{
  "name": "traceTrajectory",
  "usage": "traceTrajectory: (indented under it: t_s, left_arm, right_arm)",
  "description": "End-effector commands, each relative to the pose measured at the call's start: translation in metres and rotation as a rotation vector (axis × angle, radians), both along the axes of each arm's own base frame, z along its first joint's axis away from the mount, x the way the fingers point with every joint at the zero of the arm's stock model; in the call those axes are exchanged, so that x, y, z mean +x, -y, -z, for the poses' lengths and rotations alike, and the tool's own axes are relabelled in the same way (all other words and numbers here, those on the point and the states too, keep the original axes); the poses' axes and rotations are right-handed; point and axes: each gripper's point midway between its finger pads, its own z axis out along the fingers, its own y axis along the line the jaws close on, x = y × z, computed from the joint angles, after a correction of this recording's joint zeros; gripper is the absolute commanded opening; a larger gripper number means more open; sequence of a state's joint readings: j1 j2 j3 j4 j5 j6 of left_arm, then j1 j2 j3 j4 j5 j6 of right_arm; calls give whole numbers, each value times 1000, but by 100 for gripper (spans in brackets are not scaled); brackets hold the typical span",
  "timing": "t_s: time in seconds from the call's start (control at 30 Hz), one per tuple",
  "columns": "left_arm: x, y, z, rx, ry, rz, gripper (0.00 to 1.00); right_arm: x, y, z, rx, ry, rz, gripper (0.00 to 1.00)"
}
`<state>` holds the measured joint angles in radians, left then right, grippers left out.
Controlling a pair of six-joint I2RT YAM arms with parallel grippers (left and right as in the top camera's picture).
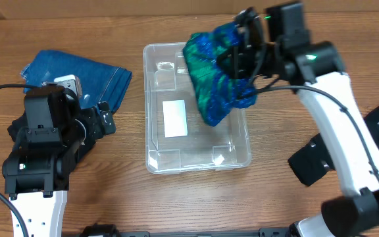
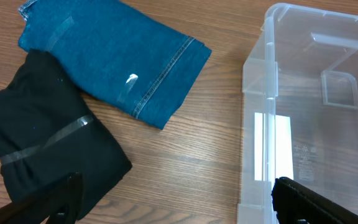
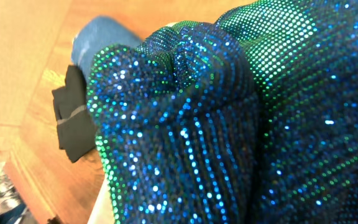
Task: Pack container
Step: 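Carry the sequined bundle over the bin and release it inside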
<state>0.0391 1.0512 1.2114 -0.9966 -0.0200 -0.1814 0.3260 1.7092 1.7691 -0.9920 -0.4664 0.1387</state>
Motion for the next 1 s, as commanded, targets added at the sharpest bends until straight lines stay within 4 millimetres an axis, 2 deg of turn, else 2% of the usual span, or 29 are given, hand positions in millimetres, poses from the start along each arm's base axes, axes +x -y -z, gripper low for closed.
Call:
traceTrajectory:
  t_s: [0.0, 0.13, 0.2, 0.33, 0.37, 0.4, 0.53, 0.6, 0.63, 0.7, 0.77, 0.8, 0.87, 0.9, 0.93, 0.97]
  left_arm:
    - [1, -1, -8, 6, 19, -8, 100]
    - [1, -1, -8, 6, 19, -8, 100]
    - [2, -1, -8, 6, 19, -8, 100]
    - [2, -1, -8, 6, 20, -8, 100]
    - [2, 0, -8, 5, 20, -7, 100]
    - [2, 0, -8, 5, 20, -7, 100]
    - [2, 0, -8, 5, 20, -7, 100]
    - [2, 0, -8, 5, 20, -7, 100]
    - [2, 0, -8, 5, 20, -7, 100]
    - [2, 0, -8, 6, 20, -7, 100]
    - [2, 0, -8, 6, 20, -7, 100]
    - [2, 0, -8, 5, 20, -7, 100]
    - [2, 0, -8, 6, 21, -7, 100]
    - [2, 0, -9, 5, 22, -7, 100]
    - [2, 0, -9, 5, 22, -7, 100]
    - [2, 0, -9, 1, 22, -3, 100]
  right_arm:
    - [9, -37, 41, 10, -131, 27, 4]
    - [22, -70, 98, 14, -258, 58, 4]
    - [33, -87, 115, 32, -244, 49, 4]
    - [50, -103, 132, 72, -243, 95, 6]
    - [55, -101, 137, 58, -238, 117, 48]
    - [58, -97, 141, 36, -226, 138, 100]
    - [53, -58, 160, -122, -269, 250, 100]
    - [53, -42, 149, -168, -241, 282, 100]
    - [53, -36, 137, -186, -201, 278, 100]
    - [52, -26, 96, -189, -102, 295, 100]
    - [46, -10, 40, -185, 36, 308, 100]
    - [42, 13, 9, -199, 107, 374, 100]
    - [37, 59, -31, -230, 195, 509, 100]
    - [34, 93, -45, -263, 220, 606, 100]
    - [31, 132, -51, -308, 219, 705, 100]
    - [26, 176, -48, -334, 170, 819, 100]
